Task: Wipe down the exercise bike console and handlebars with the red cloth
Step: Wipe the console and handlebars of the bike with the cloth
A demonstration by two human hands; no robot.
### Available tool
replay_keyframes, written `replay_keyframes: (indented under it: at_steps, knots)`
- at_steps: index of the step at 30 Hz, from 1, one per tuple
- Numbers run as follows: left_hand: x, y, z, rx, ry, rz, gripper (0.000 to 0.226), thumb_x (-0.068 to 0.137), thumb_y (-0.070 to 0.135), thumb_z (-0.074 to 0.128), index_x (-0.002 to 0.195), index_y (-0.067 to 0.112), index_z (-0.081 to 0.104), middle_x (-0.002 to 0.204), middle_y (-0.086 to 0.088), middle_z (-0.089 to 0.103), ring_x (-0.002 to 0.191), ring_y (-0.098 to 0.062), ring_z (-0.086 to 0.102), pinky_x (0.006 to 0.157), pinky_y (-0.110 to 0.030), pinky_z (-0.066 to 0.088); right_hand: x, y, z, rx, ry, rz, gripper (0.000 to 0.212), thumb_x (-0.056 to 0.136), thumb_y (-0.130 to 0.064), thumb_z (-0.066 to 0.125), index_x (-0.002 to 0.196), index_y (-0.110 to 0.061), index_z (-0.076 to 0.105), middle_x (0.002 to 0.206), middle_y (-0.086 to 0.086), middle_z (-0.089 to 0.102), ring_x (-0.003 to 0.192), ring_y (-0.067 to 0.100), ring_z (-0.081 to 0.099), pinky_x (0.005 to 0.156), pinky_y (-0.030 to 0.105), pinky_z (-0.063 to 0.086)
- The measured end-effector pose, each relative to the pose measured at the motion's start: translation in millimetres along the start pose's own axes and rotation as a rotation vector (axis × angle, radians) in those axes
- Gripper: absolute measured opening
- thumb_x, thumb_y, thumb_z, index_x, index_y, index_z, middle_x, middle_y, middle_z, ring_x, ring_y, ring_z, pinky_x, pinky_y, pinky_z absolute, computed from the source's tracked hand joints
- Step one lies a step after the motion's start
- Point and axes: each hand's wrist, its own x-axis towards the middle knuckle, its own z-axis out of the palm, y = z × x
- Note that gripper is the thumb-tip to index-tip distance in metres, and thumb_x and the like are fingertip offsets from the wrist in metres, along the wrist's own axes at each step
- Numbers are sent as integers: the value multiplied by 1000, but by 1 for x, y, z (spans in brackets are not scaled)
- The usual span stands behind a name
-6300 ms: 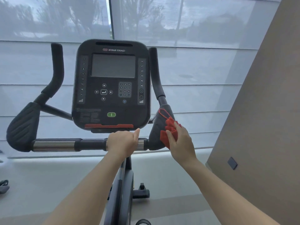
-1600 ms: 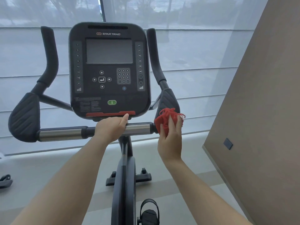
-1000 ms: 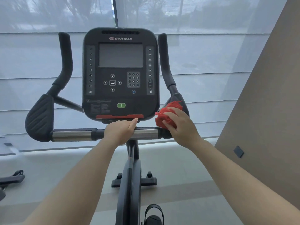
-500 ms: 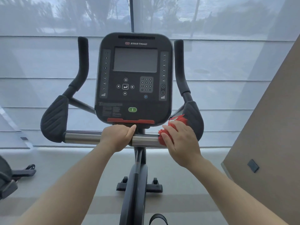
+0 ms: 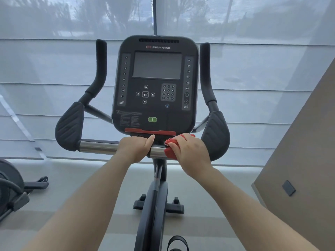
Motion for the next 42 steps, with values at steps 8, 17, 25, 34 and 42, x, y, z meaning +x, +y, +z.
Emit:
replay_keyframes:
  at_steps: [8,17,25,34,42]
  knots:
    - [1,-3,2,-1,10,29,58,98,44,8,54,23,41,56,10,46,55,-7,43,49,-24,25,-9,6,3,2,55,-77,42,95,-44,34,100,-15,64,92,5,65,80,23,60,73,37,48]
    - [1,-3,5,28,21,8,61,97,46,6,56,24,45,57,10,49,57,-10,46,52,-27,28,-2,1,5,0,90,-53,38,96,-41,40,92,-13,64,84,6,65,70,22,59,67,34,48]
    - [3,-3,5,36,15,-10,63,98,45,6,64,22,54,62,8,54,65,-17,53,60,-30,33,-2,0,6,11,140,-50,36,95,-40,43,87,-12,65,79,6,65,66,22,60,64,31,46]
    - [2,-3,4,56,16,-7,58,98,44,8,59,22,44,56,9,48,59,-15,49,54,-28,31,-1,-3,8,0,195,-39,38,92,-40,41,83,-13,66,74,5,66,62,21,60,61,29,47]
    - [0,-16,3,-21,81,41,54,98,43,12,60,23,45,56,11,45,61,-14,48,50,-25,27,9,-26,21,6,189,-18,41,95,-41,36,83,-14,64,75,4,63,62,22,58,59,31,49]
